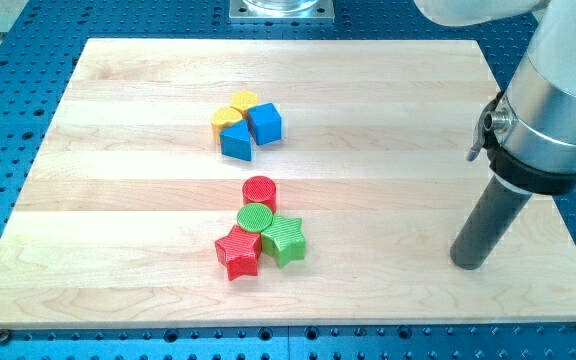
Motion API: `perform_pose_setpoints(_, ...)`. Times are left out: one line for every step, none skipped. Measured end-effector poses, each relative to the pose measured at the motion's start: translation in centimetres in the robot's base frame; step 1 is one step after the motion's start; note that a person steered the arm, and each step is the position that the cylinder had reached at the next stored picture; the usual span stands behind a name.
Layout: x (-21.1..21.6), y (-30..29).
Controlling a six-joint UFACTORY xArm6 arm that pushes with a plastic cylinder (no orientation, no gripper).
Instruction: Move your arm towards the green star
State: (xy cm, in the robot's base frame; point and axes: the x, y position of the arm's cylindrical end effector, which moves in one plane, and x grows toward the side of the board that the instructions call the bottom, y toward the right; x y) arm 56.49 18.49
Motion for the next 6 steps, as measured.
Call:
perform_pose_setpoints(0.0,0.85)
perform_pose_setpoints(0.0,0.85)
perform_pose_setpoints(0.0,0.73)
perform_pose_setpoints(0.06,0.73)
perform_pose_setpoints(0.13,0.76)
perform_pose_setpoints(0.7,0.41)
